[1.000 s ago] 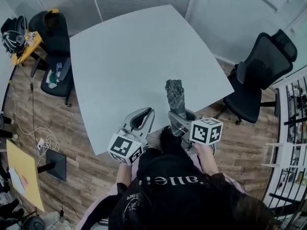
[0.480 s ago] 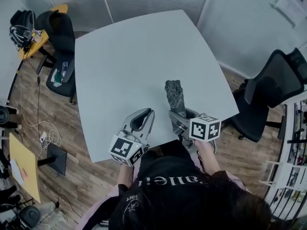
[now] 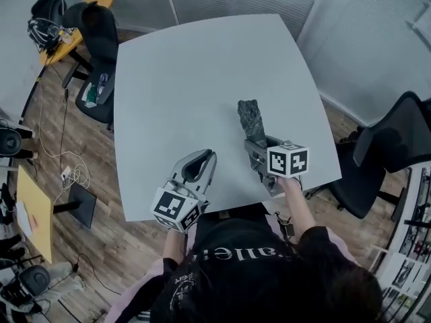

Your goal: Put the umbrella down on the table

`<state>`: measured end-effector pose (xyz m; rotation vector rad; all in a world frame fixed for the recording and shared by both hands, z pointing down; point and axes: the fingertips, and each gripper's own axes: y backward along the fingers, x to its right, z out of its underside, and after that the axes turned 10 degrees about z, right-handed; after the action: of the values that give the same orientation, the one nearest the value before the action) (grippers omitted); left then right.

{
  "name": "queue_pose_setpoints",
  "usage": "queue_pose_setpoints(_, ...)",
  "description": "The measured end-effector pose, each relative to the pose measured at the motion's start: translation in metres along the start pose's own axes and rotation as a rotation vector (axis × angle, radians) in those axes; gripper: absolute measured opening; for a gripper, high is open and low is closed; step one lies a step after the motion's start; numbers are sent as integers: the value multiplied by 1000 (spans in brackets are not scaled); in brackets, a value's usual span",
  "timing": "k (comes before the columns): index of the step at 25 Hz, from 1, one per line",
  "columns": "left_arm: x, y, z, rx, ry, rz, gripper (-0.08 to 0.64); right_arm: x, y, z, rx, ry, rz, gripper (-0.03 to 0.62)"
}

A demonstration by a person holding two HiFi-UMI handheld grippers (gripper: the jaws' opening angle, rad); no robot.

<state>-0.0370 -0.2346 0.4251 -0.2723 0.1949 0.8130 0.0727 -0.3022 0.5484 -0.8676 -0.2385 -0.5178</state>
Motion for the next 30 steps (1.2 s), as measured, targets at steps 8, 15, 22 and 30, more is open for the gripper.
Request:
queue_pose_setpoints(8, -9, 0, -3, 1, -8, -77, 34, 43, -69, -26, -90, 176, 59, 221)
queue_pose_setpoints(15, -19, 1, 0, 8, 5, -149, 34, 77, -135, -46, -158, 290, 120, 221)
queue_pose_setpoints(22, -20, 12, -2, 9, 24, -204, 34, 91, -176, -55, -225, 390, 166, 221)
queue_pose_setpoints(30, -28, 19, 4, 7, 41, -257, 34, 105, -208, -36, -296, 415, 204, 221)
